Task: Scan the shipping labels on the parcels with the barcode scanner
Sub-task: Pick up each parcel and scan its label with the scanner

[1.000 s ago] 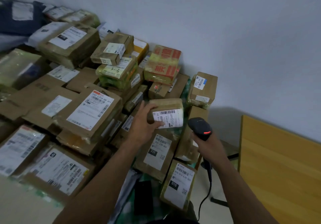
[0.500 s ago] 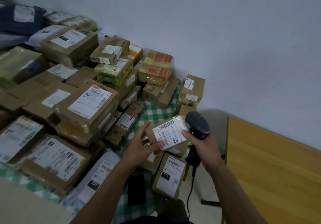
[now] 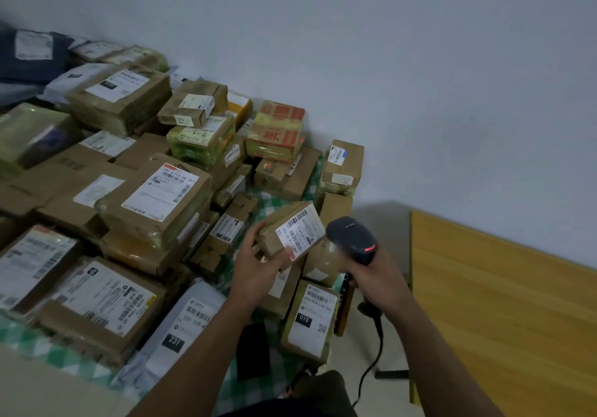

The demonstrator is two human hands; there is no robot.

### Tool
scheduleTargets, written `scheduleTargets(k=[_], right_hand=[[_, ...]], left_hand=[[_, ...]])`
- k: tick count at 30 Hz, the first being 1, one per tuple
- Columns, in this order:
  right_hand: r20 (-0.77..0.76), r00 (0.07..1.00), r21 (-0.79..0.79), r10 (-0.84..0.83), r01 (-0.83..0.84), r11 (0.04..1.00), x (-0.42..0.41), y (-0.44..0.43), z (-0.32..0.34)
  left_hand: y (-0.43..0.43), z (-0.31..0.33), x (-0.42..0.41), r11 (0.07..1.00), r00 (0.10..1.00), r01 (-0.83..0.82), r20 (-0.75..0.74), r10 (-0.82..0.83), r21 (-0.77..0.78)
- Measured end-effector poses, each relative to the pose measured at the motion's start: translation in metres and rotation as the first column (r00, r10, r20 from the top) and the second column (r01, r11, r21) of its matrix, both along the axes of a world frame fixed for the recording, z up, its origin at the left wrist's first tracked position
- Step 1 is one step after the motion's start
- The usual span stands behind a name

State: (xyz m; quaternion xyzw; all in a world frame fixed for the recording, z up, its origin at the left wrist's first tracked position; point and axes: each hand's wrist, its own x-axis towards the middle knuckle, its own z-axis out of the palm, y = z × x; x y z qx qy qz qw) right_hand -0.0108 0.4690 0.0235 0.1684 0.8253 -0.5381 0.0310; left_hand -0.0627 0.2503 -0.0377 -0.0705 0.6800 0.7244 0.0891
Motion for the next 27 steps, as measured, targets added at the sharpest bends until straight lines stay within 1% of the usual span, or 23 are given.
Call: scheduleTargets(k=[4, 10, 13, 22, 25, 27], right_hand=[[0.044, 0.988, 0.058, 0.147, -0.149, 0.987, 0.004, -0.01, 0.007], [0.081, 0.981, 0.047, 0.177, -0.181, 0.982, 0.003, -0.016, 0.009], [0.096, 0.975, 0.042, 0.199, -0.204, 0.978, 0.004, -0.015, 0.01], [0.136, 0.964, 0.075, 0.229, -0.241, 0.968, 0.004, -0.015, 0.008], [0.125, 0.966, 0.059, 0.228, -0.236, 0.97, 0.003, -0.015, 0.008], [0.113, 0.966, 0.051, 0.231, -0.238, 0.97, 0.003, -0.015, 0.008]], left_hand=[[0.003, -0.007, -0.008, 1.0, 0.999, -0.018, -0.033, 0.018, -0.015], [0.001, -0.027, -0.018, 0.987, 0.997, -0.046, -0.066, 0.036, -0.151], [-0.003, -0.032, -0.019, 0.981, 0.997, -0.06, -0.059, 0.05, -0.184], [-0.007, -0.029, -0.016, 0.978, 0.996, -0.073, -0.06, 0.063, -0.194], [-0.007, -0.026, -0.015, 0.982, 0.996, -0.072, -0.057, 0.063, -0.176], [-0.006, -0.023, -0.014, 0.985, 0.998, -0.067, -0.027, 0.064, -0.156]])
